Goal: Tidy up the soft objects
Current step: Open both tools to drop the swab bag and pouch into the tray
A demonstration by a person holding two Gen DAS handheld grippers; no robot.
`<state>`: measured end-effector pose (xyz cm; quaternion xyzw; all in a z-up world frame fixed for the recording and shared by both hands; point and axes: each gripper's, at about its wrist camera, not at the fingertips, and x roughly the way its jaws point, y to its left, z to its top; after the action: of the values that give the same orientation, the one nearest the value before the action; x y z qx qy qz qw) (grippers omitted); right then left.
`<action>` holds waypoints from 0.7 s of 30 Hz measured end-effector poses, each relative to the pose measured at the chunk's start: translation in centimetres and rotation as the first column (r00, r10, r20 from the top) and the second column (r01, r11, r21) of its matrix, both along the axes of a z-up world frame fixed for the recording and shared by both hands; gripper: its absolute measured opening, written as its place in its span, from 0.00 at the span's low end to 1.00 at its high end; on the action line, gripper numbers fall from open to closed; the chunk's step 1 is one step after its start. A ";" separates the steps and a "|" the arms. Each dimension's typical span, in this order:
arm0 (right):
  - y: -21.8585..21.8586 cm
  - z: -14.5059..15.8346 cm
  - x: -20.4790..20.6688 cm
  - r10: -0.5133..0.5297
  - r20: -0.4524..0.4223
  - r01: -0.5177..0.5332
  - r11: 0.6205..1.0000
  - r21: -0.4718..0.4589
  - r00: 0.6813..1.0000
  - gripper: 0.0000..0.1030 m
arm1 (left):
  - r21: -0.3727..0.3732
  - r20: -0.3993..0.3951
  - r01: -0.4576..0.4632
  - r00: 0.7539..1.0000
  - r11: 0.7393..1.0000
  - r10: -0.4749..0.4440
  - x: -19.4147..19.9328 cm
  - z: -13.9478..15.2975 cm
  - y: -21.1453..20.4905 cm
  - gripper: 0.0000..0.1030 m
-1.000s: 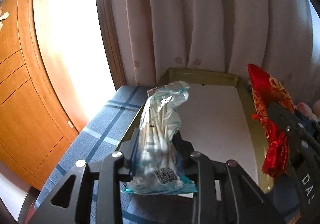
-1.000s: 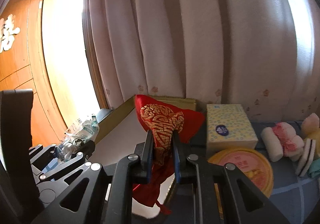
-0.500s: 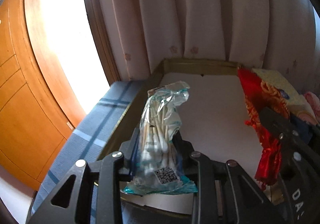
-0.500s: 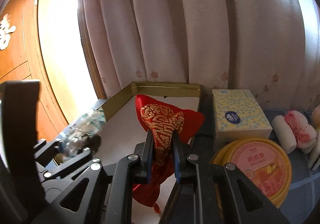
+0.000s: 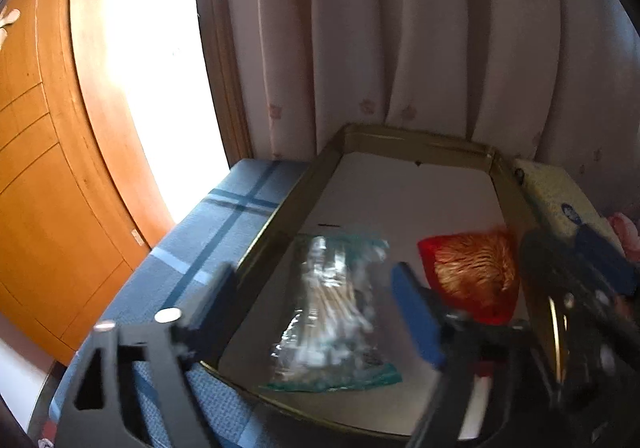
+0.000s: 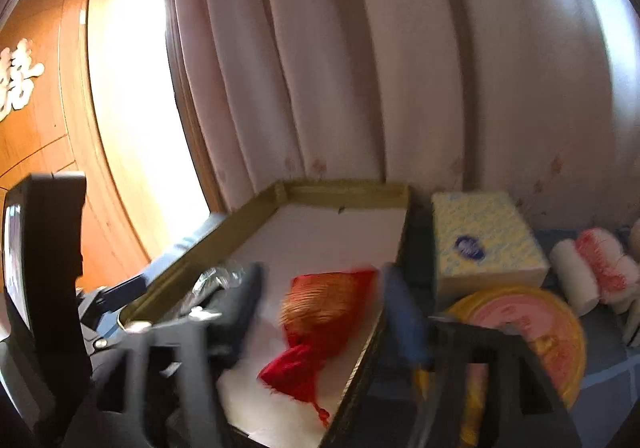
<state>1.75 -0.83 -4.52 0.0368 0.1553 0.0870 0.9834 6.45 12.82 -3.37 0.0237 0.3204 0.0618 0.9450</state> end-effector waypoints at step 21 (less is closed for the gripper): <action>-3.7 1.3 -5.1 -0.304 0.221 0.316 0.949 -0.018 0.927 0.78 | 0.056 0.226 -0.083 0.972 0.995 0.069 -4.5 2.0 -0.9 0.98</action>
<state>-3.40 -4.53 -3.23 0.0251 0.0423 -0.0703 0.9963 1.95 11.88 -1.42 0.0353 0.2105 0.1107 0.9707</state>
